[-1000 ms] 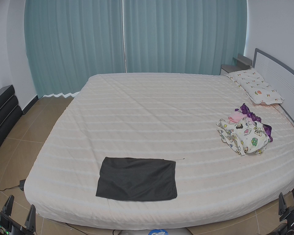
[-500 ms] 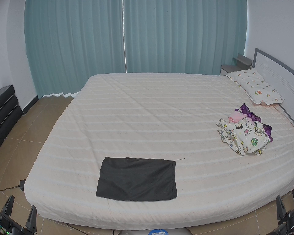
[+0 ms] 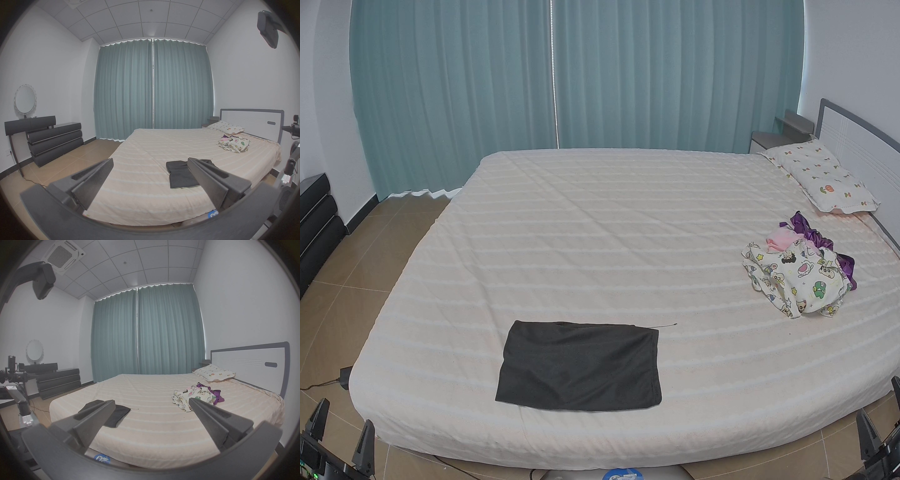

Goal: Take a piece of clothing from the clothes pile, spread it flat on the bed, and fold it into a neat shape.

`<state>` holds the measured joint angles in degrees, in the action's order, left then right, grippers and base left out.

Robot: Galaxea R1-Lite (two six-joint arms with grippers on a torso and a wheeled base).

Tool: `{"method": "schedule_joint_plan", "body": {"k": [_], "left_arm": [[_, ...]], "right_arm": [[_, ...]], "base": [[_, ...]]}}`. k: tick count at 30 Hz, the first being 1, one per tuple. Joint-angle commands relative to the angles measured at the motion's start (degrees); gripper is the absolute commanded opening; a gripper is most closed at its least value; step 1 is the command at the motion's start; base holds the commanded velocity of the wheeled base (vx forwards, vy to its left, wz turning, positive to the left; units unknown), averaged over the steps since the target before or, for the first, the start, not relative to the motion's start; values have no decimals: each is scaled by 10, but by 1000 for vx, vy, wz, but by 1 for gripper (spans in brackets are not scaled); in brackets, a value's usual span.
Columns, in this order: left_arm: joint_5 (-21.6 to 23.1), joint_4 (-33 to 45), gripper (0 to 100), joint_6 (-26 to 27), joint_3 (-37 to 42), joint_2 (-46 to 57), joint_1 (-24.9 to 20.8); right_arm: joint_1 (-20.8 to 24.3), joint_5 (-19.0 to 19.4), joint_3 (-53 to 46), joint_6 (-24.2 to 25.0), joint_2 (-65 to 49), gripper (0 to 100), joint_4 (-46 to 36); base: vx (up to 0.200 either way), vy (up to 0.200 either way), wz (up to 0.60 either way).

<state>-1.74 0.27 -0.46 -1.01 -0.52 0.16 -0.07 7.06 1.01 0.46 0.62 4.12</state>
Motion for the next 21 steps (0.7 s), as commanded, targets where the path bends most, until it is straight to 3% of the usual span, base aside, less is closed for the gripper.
{"method": "schedule_joint_plan", "body": {"k": [1,3,9,15,18,21], "left_arm": [[0,0,100,0,9,3,0],[0,0,100,0,9,3,0],[0,0,100,0,9,3,0],[0,0,100,0,9,3,0],[0,0,100,-1,9,3,0],[0,0,100,0,9,3,0]], "right_arm": [[1,-42,-10,-7,-5,100,3],[0,-49,-10,-9,-6,100,4],[1,-17,12,1,-6,100,-3],[1,-24,-10,-3,-5,100,-11],[0,-33,-7,-49,-3,100,-25],[5,-44,-4,-39,0,100,-54]], "base": [[0,0,0],[0,0,0],[0,0,0],[0,0,0],[0,0,0],[0,0,0]]}}
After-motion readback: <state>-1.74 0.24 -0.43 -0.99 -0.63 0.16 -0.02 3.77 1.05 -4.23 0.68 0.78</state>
